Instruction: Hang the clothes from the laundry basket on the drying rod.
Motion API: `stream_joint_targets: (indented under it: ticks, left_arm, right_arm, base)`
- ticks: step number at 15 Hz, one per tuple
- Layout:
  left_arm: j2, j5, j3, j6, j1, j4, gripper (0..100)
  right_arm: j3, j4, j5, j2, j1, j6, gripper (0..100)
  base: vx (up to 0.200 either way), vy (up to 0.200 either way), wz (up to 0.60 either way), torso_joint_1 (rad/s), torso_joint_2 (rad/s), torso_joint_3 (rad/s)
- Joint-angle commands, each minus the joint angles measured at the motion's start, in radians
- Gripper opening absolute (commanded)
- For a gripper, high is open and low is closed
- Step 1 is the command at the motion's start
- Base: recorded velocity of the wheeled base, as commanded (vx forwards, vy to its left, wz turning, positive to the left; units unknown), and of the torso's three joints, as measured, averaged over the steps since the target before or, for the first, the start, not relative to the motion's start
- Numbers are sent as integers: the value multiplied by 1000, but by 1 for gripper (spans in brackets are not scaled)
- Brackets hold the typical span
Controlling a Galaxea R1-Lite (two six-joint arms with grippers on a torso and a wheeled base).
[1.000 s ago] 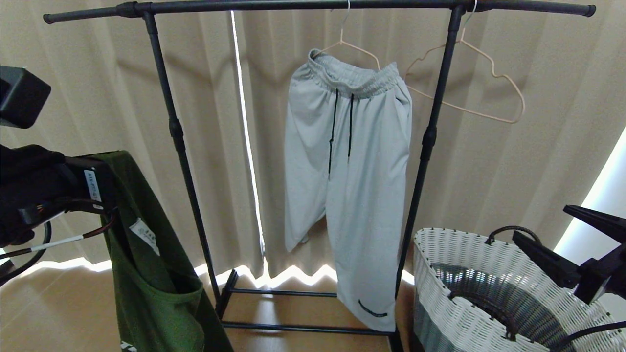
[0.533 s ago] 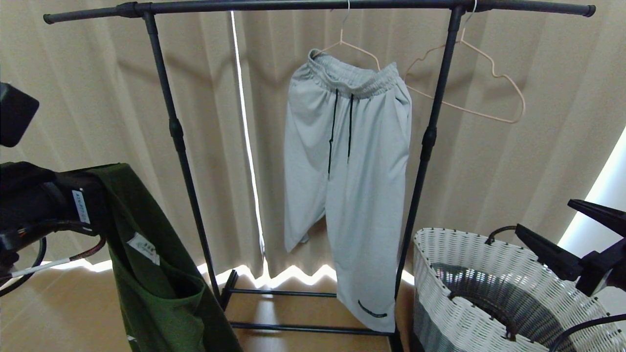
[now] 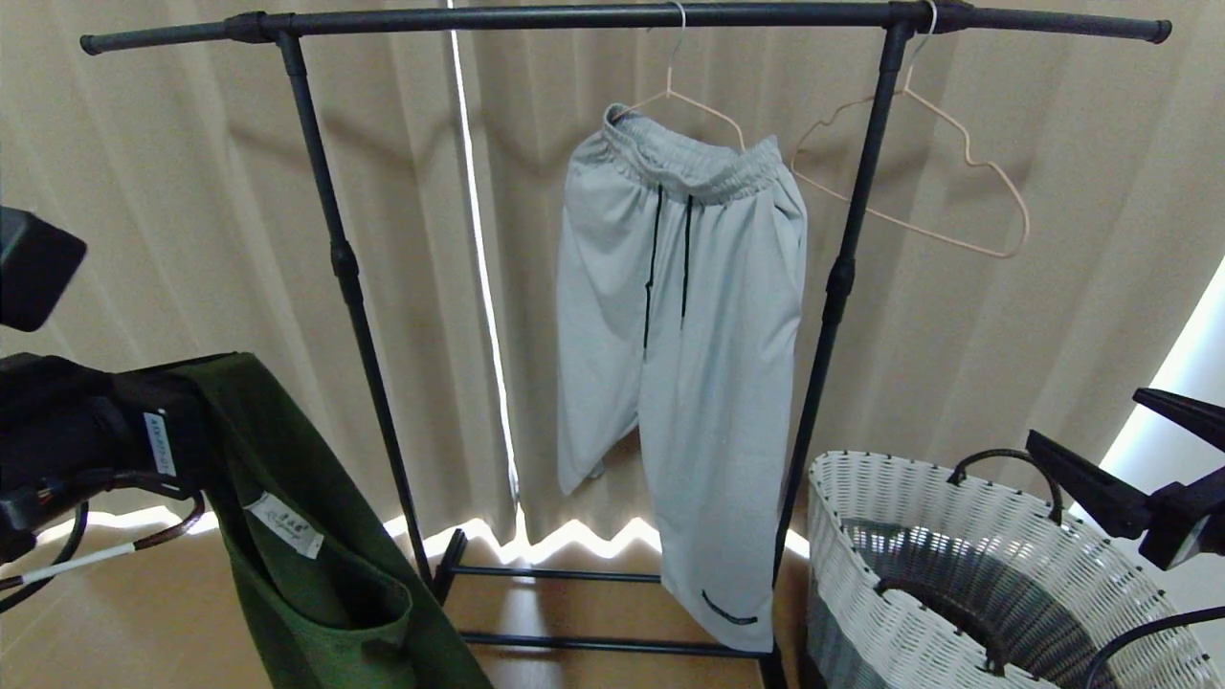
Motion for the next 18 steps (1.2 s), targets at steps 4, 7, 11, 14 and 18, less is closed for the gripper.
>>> stream_joint_targets:
  ticks: [4,7,11,14,18]
  left_arm:
    - [0,0,35,1,-1,-5,0]
    - [-3,2,50,3,2,-6,0]
    - [-19,2,69,3,2,-8,0]
    - [-46,0,106,3,2,-39,0]
    - [-78,0,187,21,2,-112,0]
  right_arm:
    - [-4,-2,1,3,-8,2,100]
    - [-4,-2,1,1,-38,0,100]
    - [-6,-2,1,1,-40,0,100]
    - [-9,-2,1,1,-40,-1,100]
    - [-15,-3,-1,-8,-40,-4,100]
  base:
    - [0,0,0,153,-500,-292]
    - [0,0,0,185,-479,-290]
    - [0,0,0,194,-484,-279]
    - [0,0,0,214,-489,-282]
    - [0,0,0,196,-448,-259]
